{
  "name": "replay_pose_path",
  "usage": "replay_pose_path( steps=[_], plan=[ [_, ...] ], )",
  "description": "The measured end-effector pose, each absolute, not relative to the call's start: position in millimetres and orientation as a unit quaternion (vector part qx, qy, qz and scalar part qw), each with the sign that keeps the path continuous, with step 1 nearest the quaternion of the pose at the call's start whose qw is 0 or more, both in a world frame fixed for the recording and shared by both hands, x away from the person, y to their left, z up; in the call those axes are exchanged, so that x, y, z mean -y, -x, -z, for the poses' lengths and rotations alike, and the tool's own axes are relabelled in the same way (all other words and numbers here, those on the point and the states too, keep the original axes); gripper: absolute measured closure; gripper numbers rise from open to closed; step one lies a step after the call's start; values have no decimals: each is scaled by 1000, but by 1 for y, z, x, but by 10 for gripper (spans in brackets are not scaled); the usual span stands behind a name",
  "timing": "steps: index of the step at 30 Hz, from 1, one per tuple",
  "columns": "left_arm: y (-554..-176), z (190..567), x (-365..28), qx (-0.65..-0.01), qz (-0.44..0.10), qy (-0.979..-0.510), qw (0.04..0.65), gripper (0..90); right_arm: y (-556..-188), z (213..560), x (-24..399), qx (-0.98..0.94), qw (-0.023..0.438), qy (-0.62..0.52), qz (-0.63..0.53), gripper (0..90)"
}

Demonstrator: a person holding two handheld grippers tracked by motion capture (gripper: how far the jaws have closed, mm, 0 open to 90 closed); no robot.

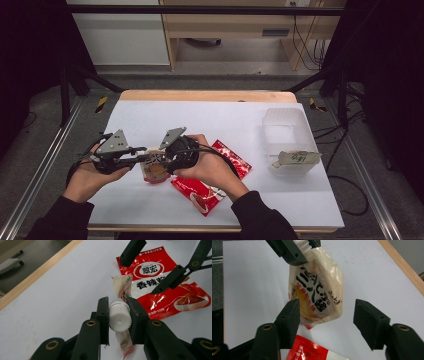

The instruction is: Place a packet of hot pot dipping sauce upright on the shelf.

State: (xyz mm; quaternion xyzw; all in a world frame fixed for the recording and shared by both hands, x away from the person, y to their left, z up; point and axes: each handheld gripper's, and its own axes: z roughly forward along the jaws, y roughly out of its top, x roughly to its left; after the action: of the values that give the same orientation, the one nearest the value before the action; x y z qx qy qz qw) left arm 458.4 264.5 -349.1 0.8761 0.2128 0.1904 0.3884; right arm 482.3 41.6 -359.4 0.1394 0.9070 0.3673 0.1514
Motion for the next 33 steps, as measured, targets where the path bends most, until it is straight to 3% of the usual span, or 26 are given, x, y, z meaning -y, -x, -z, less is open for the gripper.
replay_pose_path(
  steps=[12,24,33],
  plan=[
    [-460,327,-255,-194,-195,-879,389,736,-485,349,-27,-913,153,-147,-349,295],
    [-476,317,-230,-172,-183,-887,388,736,-486,337,15,-923,151,-153,-318,193],
    [-483,310,-203,-148,-174,-900,371,736,-485,331,42,-932,153,-150,-294,221]
  ],
)
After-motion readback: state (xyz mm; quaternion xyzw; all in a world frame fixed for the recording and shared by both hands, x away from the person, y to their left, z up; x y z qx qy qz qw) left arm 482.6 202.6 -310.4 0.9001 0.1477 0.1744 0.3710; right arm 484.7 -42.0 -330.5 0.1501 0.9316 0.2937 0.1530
